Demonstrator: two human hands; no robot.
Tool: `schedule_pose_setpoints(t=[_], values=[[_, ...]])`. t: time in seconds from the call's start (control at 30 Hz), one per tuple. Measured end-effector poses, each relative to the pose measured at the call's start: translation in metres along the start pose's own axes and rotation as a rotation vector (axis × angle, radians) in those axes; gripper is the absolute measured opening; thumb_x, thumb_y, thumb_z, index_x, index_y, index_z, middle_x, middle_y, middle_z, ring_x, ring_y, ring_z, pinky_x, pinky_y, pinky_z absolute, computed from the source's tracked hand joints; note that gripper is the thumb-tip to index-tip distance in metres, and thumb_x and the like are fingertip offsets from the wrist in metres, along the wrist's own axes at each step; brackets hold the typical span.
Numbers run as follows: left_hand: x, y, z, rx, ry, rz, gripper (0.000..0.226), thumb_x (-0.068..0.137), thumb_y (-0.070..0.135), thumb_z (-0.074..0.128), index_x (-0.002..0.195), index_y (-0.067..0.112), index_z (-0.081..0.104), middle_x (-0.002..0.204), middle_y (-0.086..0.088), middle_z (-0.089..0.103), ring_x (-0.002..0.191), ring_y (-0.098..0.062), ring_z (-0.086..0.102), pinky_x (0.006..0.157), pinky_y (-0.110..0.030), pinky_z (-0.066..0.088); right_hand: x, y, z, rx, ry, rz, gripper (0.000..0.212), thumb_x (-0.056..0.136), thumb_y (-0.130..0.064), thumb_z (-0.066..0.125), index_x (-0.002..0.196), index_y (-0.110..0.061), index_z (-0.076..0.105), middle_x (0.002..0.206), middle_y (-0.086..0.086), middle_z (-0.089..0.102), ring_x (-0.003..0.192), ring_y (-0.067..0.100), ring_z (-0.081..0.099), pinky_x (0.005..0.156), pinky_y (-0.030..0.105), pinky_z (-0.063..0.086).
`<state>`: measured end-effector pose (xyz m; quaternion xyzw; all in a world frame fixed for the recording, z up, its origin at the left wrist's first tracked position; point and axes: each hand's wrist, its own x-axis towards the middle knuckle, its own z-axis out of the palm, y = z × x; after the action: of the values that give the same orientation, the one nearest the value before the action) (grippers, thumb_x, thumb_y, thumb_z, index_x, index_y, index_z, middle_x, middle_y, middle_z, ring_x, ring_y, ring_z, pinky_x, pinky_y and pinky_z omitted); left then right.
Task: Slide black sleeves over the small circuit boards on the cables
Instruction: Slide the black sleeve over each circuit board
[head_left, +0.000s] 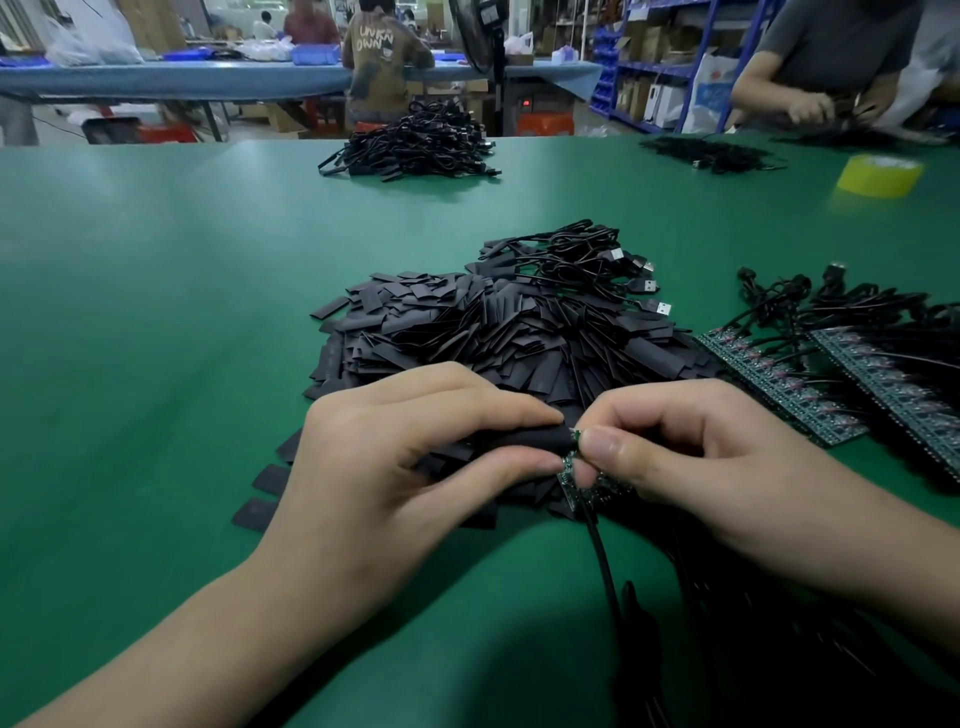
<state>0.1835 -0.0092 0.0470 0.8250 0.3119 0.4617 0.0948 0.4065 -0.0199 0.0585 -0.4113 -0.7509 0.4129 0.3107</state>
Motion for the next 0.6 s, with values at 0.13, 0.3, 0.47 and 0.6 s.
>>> schedule_pose_setpoints(t=[0.13, 0.3, 0.47, 0.6], values=[[0.000, 0.001, 0.001, 0.002, -0.031, 0.008, 0.018, 0.084, 0.027, 0.078, 0.098, 0.016, 0.079, 0.090, 0.010, 0.070, 0.083, -0.001, 0.066, 0.076, -0.016, 0.049, 0.000, 0.001, 0.003, -0.011, -0.008, 0.015, 0.025, 0.093, -0.043, 0.055, 0.081, -0.029, 0.073, 0.074, 0.018, 0.055, 0.065, 0.016, 0.041, 0.061, 0.034, 0.029], [0.002, 0.002, 0.002, -0.006, -0.009, -0.019, 0.017, 0.084, 0.028, 0.076, 0.097, 0.018, 0.079, 0.091, 0.012, 0.071, 0.083, 0.000, 0.067, 0.077, -0.014, 0.049, 0.001, 0.004, 0.002, 0.032, 0.030, -0.004, 0.024, 0.096, -0.039, 0.055, 0.083, -0.029, 0.073, 0.060, -0.016, 0.049, 0.057, -0.002, 0.040, 0.054, 0.012, 0.030], [0.002, 0.000, 0.000, 0.011, 0.044, -0.055, 0.018, 0.083, 0.028, 0.076, 0.098, 0.018, 0.079, 0.089, 0.009, 0.072, 0.082, -0.002, 0.067, 0.077, -0.015, 0.049, 0.001, 0.004, -0.008, 0.002, 0.054, 0.002, 0.025, 0.094, -0.041, 0.057, 0.084, -0.025, 0.073, 0.064, -0.008, 0.054, 0.061, 0.005, 0.047, 0.057, 0.020, 0.036], [0.002, 0.001, 0.000, 0.019, 0.041, -0.049, 0.018, 0.084, 0.030, 0.076, 0.098, 0.018, 0.079, 0.089, 0.009, 0.072, 0.082, -0.002, 0.067, 0.077, -0.015, 0.049, 0.000, 0.002, -0.004, 0.054, 0.030, 0.008, 0.022, 0.093, -0.038, 0.059, 0.083, -0.026, 0.074, 0.062, -0.006, 0.051, 0.060, 0.008, 0.045, 0.055, 0.022, 0.033]])
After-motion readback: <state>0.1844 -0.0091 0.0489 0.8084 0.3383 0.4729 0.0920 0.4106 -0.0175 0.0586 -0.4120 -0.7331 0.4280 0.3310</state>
